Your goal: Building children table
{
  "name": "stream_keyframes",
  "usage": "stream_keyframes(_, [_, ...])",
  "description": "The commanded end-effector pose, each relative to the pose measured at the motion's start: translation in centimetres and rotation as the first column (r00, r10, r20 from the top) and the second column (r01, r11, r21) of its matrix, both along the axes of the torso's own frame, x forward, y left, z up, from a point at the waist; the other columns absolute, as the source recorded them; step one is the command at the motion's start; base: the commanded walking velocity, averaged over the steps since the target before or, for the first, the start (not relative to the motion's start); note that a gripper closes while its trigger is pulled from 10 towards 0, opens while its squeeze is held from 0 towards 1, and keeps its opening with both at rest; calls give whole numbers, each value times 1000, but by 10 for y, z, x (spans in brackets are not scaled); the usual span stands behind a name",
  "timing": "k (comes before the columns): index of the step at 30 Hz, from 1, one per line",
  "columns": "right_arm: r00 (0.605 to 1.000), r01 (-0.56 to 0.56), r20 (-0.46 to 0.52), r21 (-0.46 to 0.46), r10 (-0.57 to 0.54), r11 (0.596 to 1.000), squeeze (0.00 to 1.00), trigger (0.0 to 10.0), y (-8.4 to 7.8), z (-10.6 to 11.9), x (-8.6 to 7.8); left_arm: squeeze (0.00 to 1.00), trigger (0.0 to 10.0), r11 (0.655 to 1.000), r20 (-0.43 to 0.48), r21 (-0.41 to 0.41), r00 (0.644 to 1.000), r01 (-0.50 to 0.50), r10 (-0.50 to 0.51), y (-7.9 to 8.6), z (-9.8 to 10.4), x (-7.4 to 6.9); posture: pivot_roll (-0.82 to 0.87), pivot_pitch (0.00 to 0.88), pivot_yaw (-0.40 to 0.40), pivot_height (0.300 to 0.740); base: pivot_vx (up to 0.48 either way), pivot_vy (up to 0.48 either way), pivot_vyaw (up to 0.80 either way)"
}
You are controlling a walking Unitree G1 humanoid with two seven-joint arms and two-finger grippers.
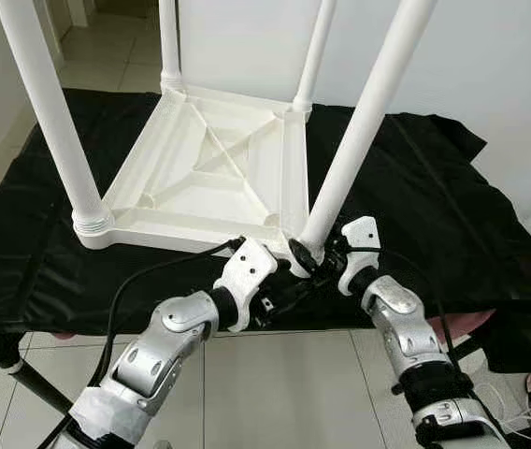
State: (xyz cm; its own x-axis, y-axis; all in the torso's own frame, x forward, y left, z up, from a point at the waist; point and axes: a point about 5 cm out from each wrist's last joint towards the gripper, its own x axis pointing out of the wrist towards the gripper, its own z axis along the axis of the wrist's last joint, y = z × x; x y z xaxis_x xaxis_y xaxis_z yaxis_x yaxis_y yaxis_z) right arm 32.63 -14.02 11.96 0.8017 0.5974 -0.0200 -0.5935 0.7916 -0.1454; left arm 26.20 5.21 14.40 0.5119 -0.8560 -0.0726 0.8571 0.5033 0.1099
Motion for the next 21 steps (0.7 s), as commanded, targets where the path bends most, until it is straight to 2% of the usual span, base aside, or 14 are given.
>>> stream_keyframes(1, [999, -34, 4, -28, 34, 999, 0, 10000, -4, 2, 4, 0, 10000, 999, 1, 16, 999, 40, -40, -3, 0, 0, 27, 0, -85, 740, 0, 0, 0])
stream_keyframes(4, [998, -62, 1, -80, 62, 995, 0, 10000, -9, 4, 12, 0, 10000, 999, 5, 14, 999, 39, -39, -3, 2, 2, 32, 0, -83, 740, 0, 0, 0])
stream_keyframes(10, [996, -94, -12, -118, 93, 989, 0, 10000, -7, 8, 24, 0, 10000, 999, 5, 14, 999, 41, -41, -3, 2, 2, 35, 0, -79, 740, 0, 0, 0])
stream_keyframes(16, [993, -116, -22, -137, 114, 984, 0, 10000, -6, 9, 28, 0, 10000, 999, 5, 14, 999, 41, -42, -3, 2, 2, 36, 0, -76, 740, 0, 0, 0])
stream_keyframes(17, [992, -125, -33, -136, 122, 983, 0, 3373, -5, 8, 29, 0, 10000, 999, 6, 13, 999, 42, -42, -3, 3, 2, 39, 0, -78, 740, 0, 0, 0])
stream_keyframes(18, [990, -137, -43, -139, 132, 981, 0, 0, -4, 7, 30, 0, 10000, 999, 6, 13, 999, 43, -43, -4, 3, 2, 43, 0, -81, 740, 0, 0, 0])
stream_keyframes(21, [984, -177, -61, -131, 170, 976, 0, 0, 1, 1, 27, 0, 10000, 999, 8, 11, 999, 42, -42, -4, 3, 2, 47, 0, -83, 740, 0, 0, 0])
